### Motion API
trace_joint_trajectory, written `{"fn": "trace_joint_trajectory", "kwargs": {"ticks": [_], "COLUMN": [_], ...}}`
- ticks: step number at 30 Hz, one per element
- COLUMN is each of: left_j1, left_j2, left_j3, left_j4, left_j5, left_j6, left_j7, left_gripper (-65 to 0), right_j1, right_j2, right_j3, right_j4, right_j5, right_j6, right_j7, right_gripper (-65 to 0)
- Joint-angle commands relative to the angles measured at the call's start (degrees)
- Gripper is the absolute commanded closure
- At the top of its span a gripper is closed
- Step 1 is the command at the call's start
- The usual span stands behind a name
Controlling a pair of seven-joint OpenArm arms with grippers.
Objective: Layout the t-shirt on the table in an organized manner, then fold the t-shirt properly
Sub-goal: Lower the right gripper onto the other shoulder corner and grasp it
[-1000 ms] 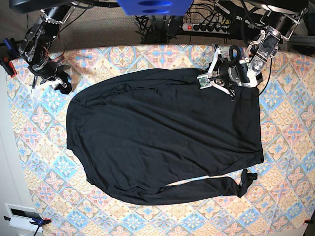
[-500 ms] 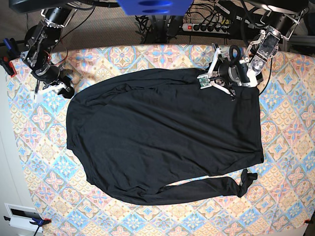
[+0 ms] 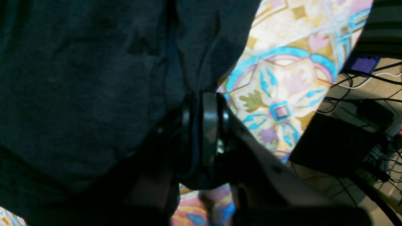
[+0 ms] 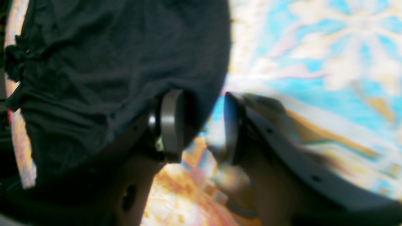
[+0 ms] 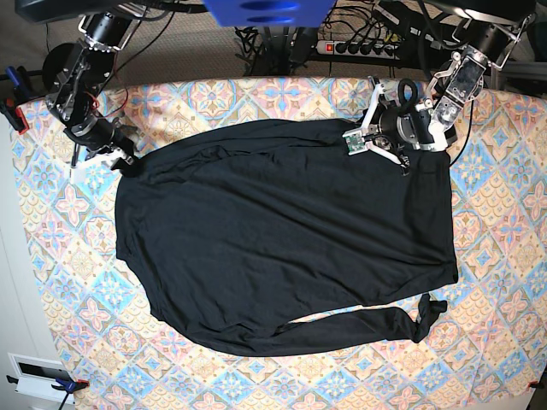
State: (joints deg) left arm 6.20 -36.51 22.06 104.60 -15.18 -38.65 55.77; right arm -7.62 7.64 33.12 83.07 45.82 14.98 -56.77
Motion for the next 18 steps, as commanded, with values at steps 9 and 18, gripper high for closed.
{"fn": "trace_joint_trajectory", "kwargs": {"ticks": [9,18], "left_j1": [-0.53,-0.26], "left_j2": [-0.81,-0.81], "left_j3": [-0.48,-0.48], "left_j4": [0.85,0.94], "left_j5": [-0.51,-0.78], "left_j6": [0.02,0.02], "left_j7": [-0.6,-0.95], "left_gripper": [0.0,0.0], "right_j1": [2.47,3.53], "right_j2": [-0.12,-0.12], "right_j3": [-1.96,-1.87], "right_j4": [0.14,0.14], "right_j5": [-0.5,-0.5], "right_j6": [-0.08,0.09], "right_j7": [-2.7,-2.44], "right_gripper": [-20.4,0.0]}}
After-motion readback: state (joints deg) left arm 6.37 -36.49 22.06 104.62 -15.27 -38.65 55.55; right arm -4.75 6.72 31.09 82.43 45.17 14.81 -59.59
